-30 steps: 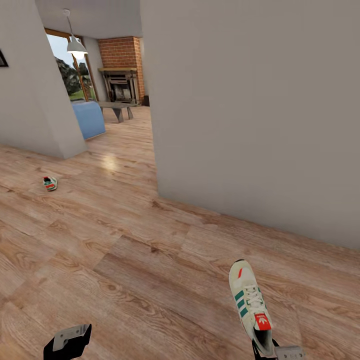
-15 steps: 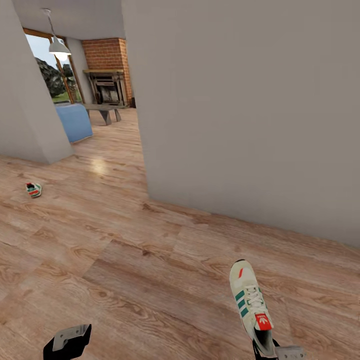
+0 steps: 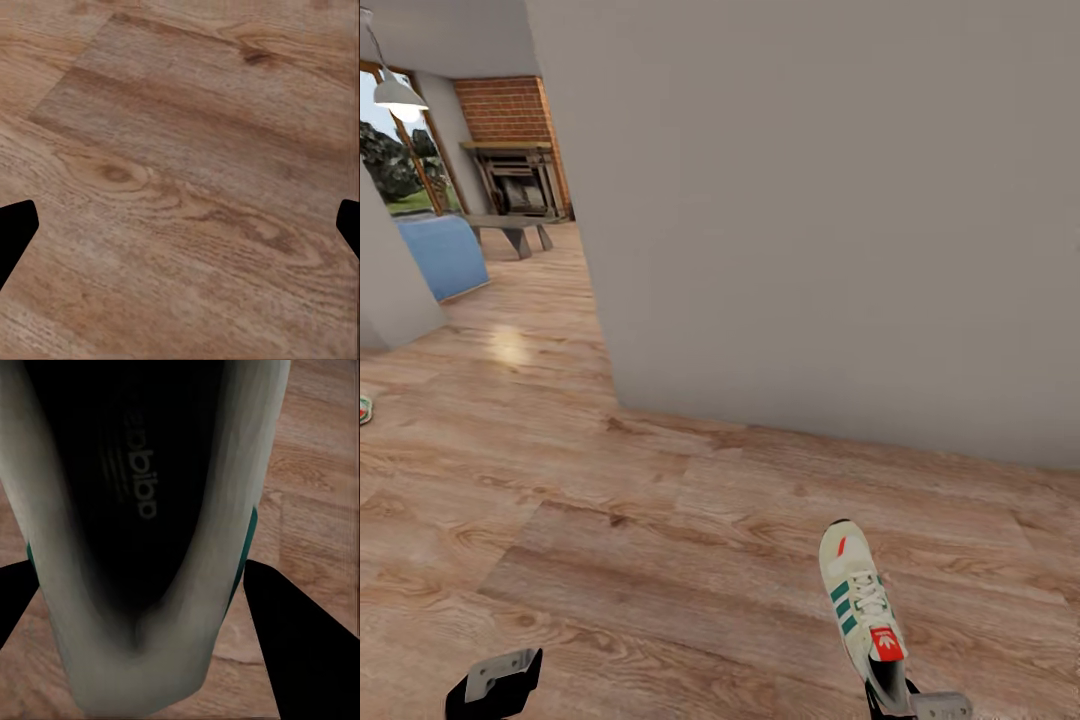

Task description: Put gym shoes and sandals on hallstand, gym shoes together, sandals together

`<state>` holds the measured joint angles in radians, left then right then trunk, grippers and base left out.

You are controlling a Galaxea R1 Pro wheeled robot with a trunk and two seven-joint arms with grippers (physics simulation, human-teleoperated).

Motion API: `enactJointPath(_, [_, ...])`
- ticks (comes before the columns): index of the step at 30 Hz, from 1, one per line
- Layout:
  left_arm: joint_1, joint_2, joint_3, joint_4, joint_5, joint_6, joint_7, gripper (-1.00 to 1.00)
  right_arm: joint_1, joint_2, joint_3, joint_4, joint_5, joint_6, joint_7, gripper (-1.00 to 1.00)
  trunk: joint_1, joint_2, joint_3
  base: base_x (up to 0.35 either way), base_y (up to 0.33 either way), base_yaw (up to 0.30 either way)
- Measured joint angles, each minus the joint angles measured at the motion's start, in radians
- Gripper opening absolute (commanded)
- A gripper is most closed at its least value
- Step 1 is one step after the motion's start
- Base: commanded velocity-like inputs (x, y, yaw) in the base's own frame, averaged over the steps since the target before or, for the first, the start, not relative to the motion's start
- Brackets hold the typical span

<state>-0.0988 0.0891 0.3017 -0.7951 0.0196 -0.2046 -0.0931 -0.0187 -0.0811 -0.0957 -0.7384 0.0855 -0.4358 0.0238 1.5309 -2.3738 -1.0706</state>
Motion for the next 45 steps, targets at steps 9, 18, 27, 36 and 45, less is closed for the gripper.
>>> enactJointPath(9, [0.0, -0.001, 0.0, -0.001, 0.001, 0.0, 0.0, 1.0, 0.0, 0.001, 0.002, 0.002, 0.0, 0.0, 0.0, -1.0, 0.0, 0.0, 0.0, 0.252, 0.213, -0.108])
enactJointPath(18, [0.0, -0.001, -0.001, 0.0, 0.001, 0.0, 0.0, 1.0, 0.0, 0.002, 0.0, 0.003, 0.0, -0.001, 0.0, -1.0, 0.0, 0.0, 0.0, 0.263, 0.235, -0.223])
enactJointPath(27, [0.001, -0.001, -0.001, 0.001, 0.002, -0.001, -0.002, 1.0, 0.0, 0.002, 0.0, 0.004, -0.004, 0.0, 0.0, -1.0, 0.0, 0.0, 0.0, 0.126, 0.28, -0.295])
enactJointPath(36, [0.0, -0.001, -0.001, 0.001, 0.003, -0.001, -0.002, 1.0, 0.0, 0.002, 0.0, 0.005, -0.006, 0.0, 0.0, -1.0, 0.0, 0.0, 0.0, 0.003, 0.303, -0.3])
enactJointPath(45, [0.0, -0.001, -0.002, 0.002, 0.001, -0.002, -0.001, 1.0, 0.001, 0.002, 0.0, 0.004, -0.005, 0.0, 0.0, -1.0, 0.0, 0.0, 0.0, 0.0, 0.115, -0.3])
